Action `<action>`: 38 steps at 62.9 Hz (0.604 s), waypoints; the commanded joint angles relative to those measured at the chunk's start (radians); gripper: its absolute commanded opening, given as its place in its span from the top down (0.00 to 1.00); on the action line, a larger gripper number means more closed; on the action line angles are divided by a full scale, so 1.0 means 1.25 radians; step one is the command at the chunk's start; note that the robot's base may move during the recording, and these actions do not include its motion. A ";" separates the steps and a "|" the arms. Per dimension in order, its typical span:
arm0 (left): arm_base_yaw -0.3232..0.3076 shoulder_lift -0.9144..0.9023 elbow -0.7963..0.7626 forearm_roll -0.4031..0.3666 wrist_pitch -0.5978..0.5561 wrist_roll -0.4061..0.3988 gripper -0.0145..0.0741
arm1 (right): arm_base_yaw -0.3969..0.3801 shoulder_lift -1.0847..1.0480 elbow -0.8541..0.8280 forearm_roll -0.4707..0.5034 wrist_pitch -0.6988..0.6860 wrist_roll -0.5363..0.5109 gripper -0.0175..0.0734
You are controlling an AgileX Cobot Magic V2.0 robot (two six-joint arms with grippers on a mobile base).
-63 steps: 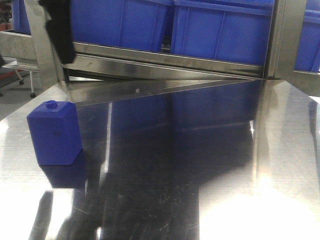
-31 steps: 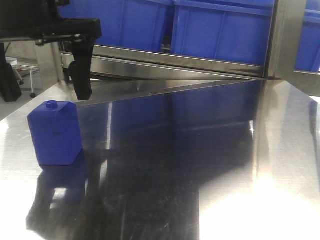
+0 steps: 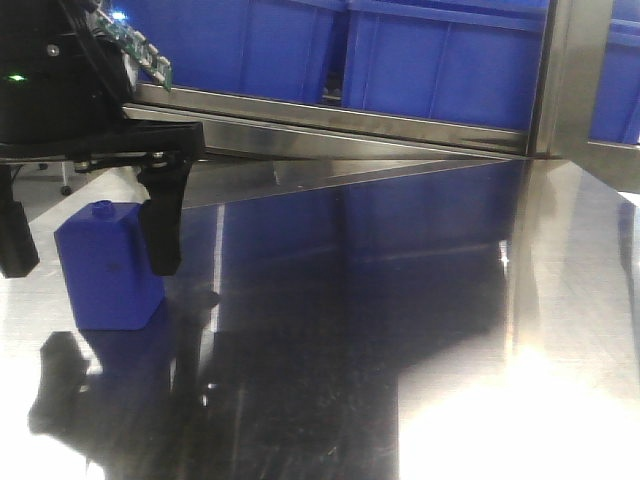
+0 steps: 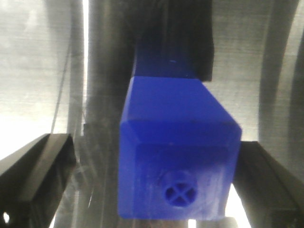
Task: Pick and sort blue part to right shelf
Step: 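Lower the left gripper around the other blue part and close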
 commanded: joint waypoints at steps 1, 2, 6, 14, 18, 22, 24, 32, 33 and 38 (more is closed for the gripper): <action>-0.004 -0.033 -0.016 -0.007 -0.014 -0.004 0.07 | -0.005 0.006 -0.024 -0.007 -0.073 -0.006 0.35; -0.004 -0.033 -0.016 -0.007 -0.014 -0.004 0.07 | -0.005 0.006 -0.024 -0.007 -0.073 -0.006 0.35; -0.004 -0.033 -0.016 -0.006 -0.014 -0.004 0.07 | -0.005 0.006 -0.024 -0.007 -0.073 -0.006 0.35; -0.004 -0.033 -0.016 -0.001 -0.014 -0.004 0.07 | -0.005 0.006 -0.024 -0.007 -0.073 -0.006 0.35; -0.004 -0.033 -0.016 -0.002 -0.014 -0.004 0.07 | -0.005 0.006 -0.024 -0.007 -0.073 -0.006 0.35; -0.004 -0.033 -0.016 0.000 -0.014 -0.004 0.07 | -0.005 0.006 -0.024 -0.007 -0.073 -0.006 0.35; -0.004 -0.033 -0.016 0.002 -0.014 -0.004 0.07 | -0.005 0.006 -0.024 -0.007 -0.073 -0.006 0.35; -0.004 -0.033 -0.016 0.009 -0.014 -0.004 0.07 | -0.005 0.006 -0.024 -0.007 -0.073 -0.006 0.35; -0.004 -0.033 -0.016 0.009 -0.014 -0.004 0.07 | -0.005 0.006 -0.024 -0.007 -0.073 -0.006 0.35; -0.004 -0.033 -0.016 0.009 -0.014 -0.004 0.08 | -0.005 0.006 -0.024 -0.007 -0.073 -0.006 0.35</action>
